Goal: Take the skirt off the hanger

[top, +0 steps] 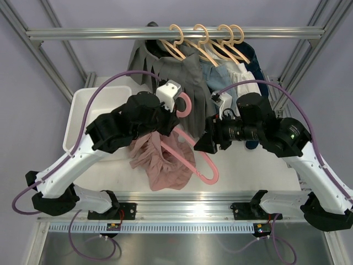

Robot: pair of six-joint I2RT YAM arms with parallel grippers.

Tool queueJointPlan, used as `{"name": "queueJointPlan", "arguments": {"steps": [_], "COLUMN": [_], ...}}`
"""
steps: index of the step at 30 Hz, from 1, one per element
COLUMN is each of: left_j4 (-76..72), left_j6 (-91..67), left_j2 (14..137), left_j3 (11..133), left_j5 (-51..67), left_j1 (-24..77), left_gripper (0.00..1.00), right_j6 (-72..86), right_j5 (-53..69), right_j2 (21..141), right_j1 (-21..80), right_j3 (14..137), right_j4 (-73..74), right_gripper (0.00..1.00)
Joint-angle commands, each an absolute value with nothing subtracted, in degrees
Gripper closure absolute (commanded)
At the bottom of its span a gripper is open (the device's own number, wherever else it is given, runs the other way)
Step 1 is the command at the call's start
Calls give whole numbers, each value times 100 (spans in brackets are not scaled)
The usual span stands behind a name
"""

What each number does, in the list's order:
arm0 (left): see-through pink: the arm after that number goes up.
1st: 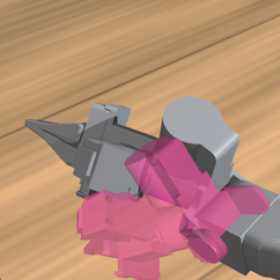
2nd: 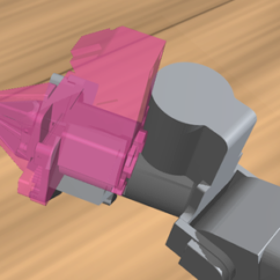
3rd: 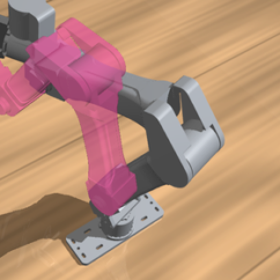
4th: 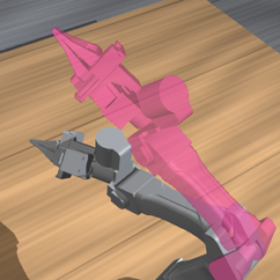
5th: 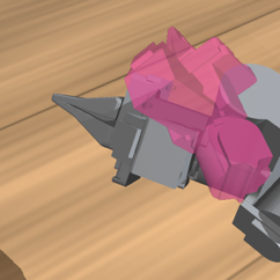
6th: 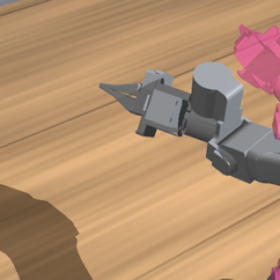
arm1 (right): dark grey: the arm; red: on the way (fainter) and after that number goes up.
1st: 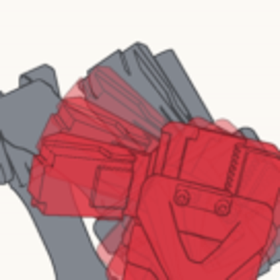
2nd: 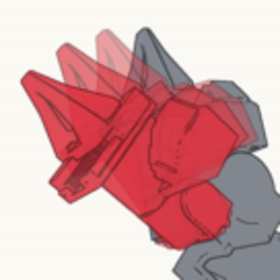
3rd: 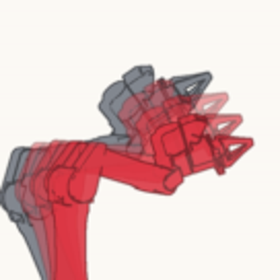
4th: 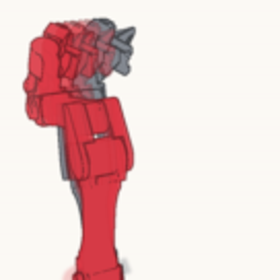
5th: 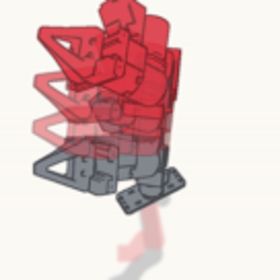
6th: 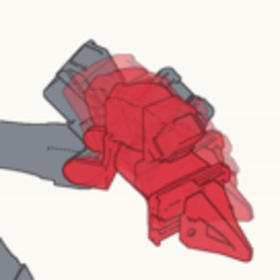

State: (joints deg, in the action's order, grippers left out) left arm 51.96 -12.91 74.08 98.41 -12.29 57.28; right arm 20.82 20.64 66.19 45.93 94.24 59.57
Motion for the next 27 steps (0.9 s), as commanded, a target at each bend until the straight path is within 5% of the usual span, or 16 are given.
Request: {"name": "queueJointPlan", "arguments": {"steps": [1,10,13,14,15,22,23,26,27], "left_j4": [4896,5124,5168,5168,5177,5036,5010,4887,4852], "left_j6": [-1266,-1274,-1274,-1274,-1274,-1239,-1222,-1152,-1143], "left_j2": [7506,7822,7866,7884,7892,7849,7823,7551,7445], "left_j3": [10265,10837,10907,10916,10916,10916,10899,10741,10679], "left_j5": [-1485,-1485,-1520,-1521,-1521,-1635,-1661,-1792,-2019], "left_j1": [5853,6029,6064,6064,6064,6073,6073,6073,6073], "left_gripper": [100,100,100,100,100,97,71,30,2], "right_j6": [2021,1899,1881,1881,1898,1925,1942,2021,2048], "right_j5": [2118,2004,1978,1960,1943,1573,1582,1415,1345], "right_j2": [6636,6706,6724,6741,6750,6504,6478,6381,6381], "right_j1": [4746,4746,4746,4746,4746,4834,4834,4834,4834], "right_j3": [9334,8938,8965,9000,9026,8939,8930,8868,8868], "right_j4": [5775,5564,5546,5563,5598,5502,5476,5414,5414], "right_gripper": [40,40,58,89,100,100,100,100,100]}}
